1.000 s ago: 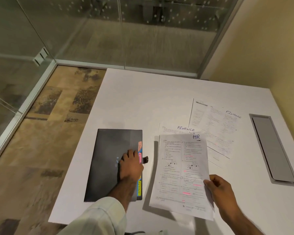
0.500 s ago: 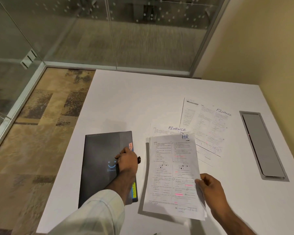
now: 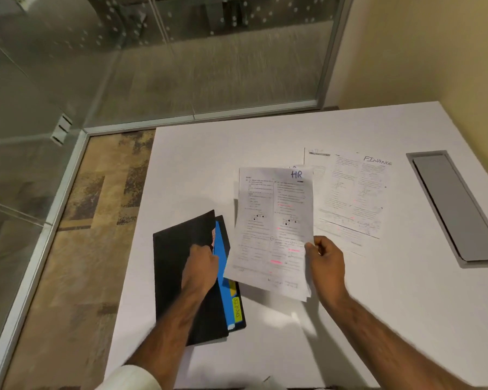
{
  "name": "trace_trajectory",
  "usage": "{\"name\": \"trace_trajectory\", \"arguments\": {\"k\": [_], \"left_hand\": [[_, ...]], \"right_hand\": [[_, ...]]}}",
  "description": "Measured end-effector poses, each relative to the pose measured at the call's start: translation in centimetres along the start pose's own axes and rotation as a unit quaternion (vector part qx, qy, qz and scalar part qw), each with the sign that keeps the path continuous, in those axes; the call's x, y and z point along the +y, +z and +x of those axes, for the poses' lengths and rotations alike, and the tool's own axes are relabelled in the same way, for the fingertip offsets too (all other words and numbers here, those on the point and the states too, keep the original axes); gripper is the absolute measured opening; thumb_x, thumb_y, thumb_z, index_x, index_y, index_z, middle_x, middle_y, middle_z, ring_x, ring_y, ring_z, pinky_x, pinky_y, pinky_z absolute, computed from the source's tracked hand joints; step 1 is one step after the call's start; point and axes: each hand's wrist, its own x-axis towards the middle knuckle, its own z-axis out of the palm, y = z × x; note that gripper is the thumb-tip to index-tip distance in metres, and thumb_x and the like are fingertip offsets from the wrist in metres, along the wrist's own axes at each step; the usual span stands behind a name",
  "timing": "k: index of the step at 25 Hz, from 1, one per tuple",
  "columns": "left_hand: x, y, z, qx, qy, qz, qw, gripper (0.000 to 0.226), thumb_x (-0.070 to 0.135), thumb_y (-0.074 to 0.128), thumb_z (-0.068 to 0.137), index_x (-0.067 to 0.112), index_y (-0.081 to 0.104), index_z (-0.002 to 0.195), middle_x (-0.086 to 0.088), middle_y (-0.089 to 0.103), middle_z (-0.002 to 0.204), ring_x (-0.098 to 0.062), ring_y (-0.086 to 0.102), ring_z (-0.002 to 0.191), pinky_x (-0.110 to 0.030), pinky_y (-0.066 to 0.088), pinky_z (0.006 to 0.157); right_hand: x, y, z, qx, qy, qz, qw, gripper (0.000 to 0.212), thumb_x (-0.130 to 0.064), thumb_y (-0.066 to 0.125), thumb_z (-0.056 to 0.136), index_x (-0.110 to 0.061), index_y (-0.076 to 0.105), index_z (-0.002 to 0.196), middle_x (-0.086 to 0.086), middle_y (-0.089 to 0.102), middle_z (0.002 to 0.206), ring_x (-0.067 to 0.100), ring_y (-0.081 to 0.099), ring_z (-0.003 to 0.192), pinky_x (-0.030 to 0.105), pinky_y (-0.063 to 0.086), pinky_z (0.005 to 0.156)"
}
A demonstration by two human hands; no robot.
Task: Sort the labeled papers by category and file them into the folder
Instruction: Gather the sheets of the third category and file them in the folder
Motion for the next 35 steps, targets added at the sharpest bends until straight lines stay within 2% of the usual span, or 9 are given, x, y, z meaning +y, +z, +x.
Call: {"name": "trace_trajectory", "arguments": {"k": [4, 10, 13, 16, 19, 21, 24, 29, 35], "left_hand": [[-0.3, -1.3, -1.3, 0.027, -0.011, -0.087, 0.996, 0.022, 0.023, 0.061, 0.099, 0.008, 0.052, 0.087, -0.001, 0.060, 0.087, -0.011, 0.064, 0.069, -0.015, 0.045, 0.052], [-0.5, -2.2, -1.7, 0.062, -0.007, -0.145, 0.988, 0.016, 0.018, 0.060, 0.099, 0.011, 0.049, 0.089, -0.001, 0.058, 0.089, -0.012, 0.065, 0.083, -0.016, 0.050, 0.060], [-0.7, -2.6, -1.5, 0.069, -0.005, -0.137, 0.988, 0.016, 0.017, 0.061, 0.099, 0.010, 0.053, 0.088, -0.005, 0.060, 0.089, -0.015, 0.065, 0.084, -0.019, 0.053, 0.069], [-0.9, -3.1, -1.6, 0.069, 0.011, -0.141, 0.988, 0.018, 0.015, 0.061, 0.099, 0.005, 0.053, 0.087, -0.006, 0.059, 0.088, -0.015, 0.063, 0.080, -0.014, 0.046, 0.061], [-1.0, -3.3, -1.6, 0.060, 0.023, -0.156, 0.986, 0.020, 0.016, 0.061, 0.099, 0.009, 0.050, 0.083, -0.005, 0.060, 0.092, -0.016, 0.067, 0.084, -0.027, 0.061, 0.066], [-0.9, -3.4, -1.7, 0.057, 0.017, -0.157, 0.986, 0.020, 0.017, 0.061, 0.099, 0.008, 0.050, 0.085, -0.006, 0.060, 0.092, -0.016, 0.068, 0.084, -0.031, 0.063, 0.067], [-0.7, -3.5, -1.7, 0.050, 0.008, -0.165, 0.985, 0.019, 0.018, 0.061, 0.099, 0.008, 0.050, 0.088, -0.003, 0.060, 0.092, -0.014, 0.068, 0.082, -0.023, 0.060, 0.061], [0.0, -4.0, -1.6, 0.059, -0.001, -0.148, 0.987, 0.016, 0.019, 0.060, 0.100, 0.005, 0.054, 0.094, 0.003, 0.056, 0.089, -0.008, 0.059, 0.075, -0.008, 0.039, 0.056], [0.2, -4.0, -1.8, 0.050, 0.004, -0.157, 0.986, 0.016, 0.019, 0.060, 0.099, 0.007, 0.051, 0.094, 0.005, 0.057, 0.086, -0.009, 0.063, 0.073, -0.010, 0.042, 0.056]], "right_hand": [[0.4, 3.6, -1.1, -0.036, -0.008, -0.034, 0.999, 0.022, -0.007, 0.054, 0.095, -0.019, 0.066, 0.081, -0.003, 0.070, 0.079, 0.012, 0.061, 0.070, 0.024, 0.046, 0.060], [2.6, 5.1, -4.4, -0.080, -0.016, -0.115, 0.990, 0.022, -0.009, 0.050, 0.099, -0.021, 0.064, 0.086, -0.014, 0.065, 0.078, 0.006, 0.062, 0.071, 0.018, 0.042, 0.057], [1.3, 4.2, -4.4, -0.026, -0.032, -0.055, 0.998, 0.022, -0.006, 0.055, 0.098, -0.020, 0.065, 0.083, -0.010, 0.065, 0.074, 0.001, 0.057, 0.066, 0.020, 0.042, 0.062], [-1.9, 2.4, -2.4, 0.038, -0.082, -0.006, 0.996, 0.018, -0.007, 0.056, 0.098, -0.019, 0.067, 0.089, -0.008, 0.067, 0.079, -0.004, 0.057, 0.065, 0.009, 0.042, 0.061], [-4.6, 2.1, -0.5, 0.073, -0.116, 0.027, 0.990, 0.016, -0.011, 0.057, 0.099, -0.021, 0.067, 0.093, -0.010, 0.068, 0.082, -0.004, 0.057, 0.067, 0.007, 0.042, 0.063], [-5.3, 3.2, -0.2, 0.076, -0.121, 0.041, 0.989, 0.015, -0.011, 0.057, 0.099, -0.021, 0.068, 0.094, -0.010, 0.067, 0.083, -0.005, 0.057, 0.067, 0.008, 0.043, 0.063], [-4.3, 5.5, -0.8, 0.040, -0.106, 0.038, 0.993, 0.016, -0.010, 0.057, 0.100, -0.018, 0.070, 0.095, -0.008, 0.069, 0.084, -0.003, 0.060, 0.069, 0.009, 0.045, 0.062], [1.0, 7.7, -3.5, -0.035, -0.042, -0.033, 0.998, 0.017, -0.011, 0.058, 0.099, -0.019, 0.071, 0.090, -0.005, 0.071, 0.082, 0.010, 0.062, 0.074, 0.022, 0.048, 0.065], [3.9, 7.2, -4.5, -0.078, 0.005, -0.138, 0.987, 0.023, -0.007, 0.055, 0.094, -0.014, 0.061, 0.072, 0.000, 0.067, 0.072, 0.022, 0.061, 0.070, 0.031, 0.043, 0.059]]}}
